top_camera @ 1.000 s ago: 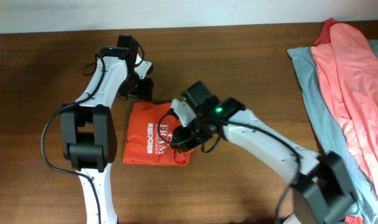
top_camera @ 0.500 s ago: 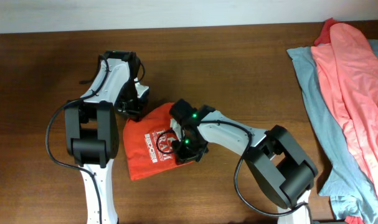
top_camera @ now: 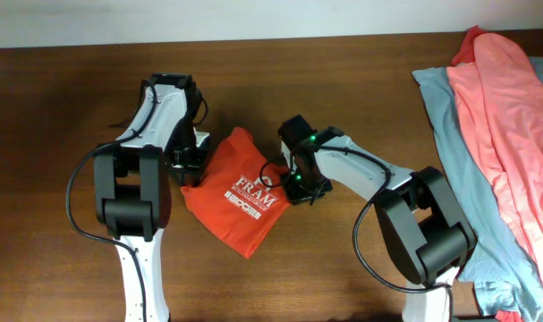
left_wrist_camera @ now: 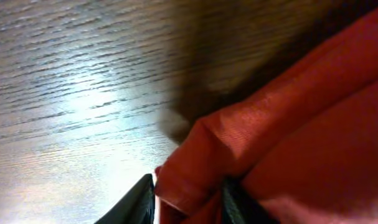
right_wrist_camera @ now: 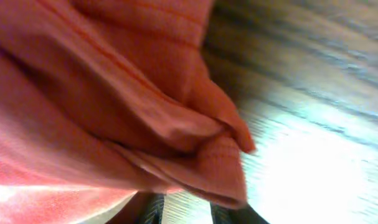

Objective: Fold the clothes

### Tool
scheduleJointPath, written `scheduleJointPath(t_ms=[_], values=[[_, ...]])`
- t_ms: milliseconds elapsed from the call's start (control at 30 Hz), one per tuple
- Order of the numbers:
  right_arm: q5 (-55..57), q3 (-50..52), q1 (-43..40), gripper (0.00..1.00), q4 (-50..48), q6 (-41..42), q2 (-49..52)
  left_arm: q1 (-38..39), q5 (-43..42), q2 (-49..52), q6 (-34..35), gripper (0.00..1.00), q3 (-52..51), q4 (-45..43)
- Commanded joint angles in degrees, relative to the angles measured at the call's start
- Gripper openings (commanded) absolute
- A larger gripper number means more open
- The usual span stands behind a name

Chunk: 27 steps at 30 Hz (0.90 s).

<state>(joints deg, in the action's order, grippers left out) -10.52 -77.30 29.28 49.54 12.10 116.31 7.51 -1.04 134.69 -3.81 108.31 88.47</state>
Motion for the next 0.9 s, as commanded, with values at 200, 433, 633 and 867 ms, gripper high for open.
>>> scheduleJointPath(t_ms=[200,433,633,867], values=[[5.49,-2.67,-1.03,0.26,5.66,-1.18,-4.92,-0.31,-1.07,-1.38,0.81,0.34,2.03,-4.35],[10.21,-2.64,-3.30,0.27,11.96,-1.16,-16.15,-0.55,-2.43,-7.72,1.64,0.65,8.74,-7.96],[10.14,-2.64,-4.61,0.27,15.08,-1.14,-18.82,-0.50,-17.35,-7.72,-8.70,0.78,8.57,-10.58],[10.12,-2.64,-4.61,0.27,15.56,-1.11,-18.82,-0.50,-25.35,-1.68,-14.27,0.79,7.96,-12.66]])
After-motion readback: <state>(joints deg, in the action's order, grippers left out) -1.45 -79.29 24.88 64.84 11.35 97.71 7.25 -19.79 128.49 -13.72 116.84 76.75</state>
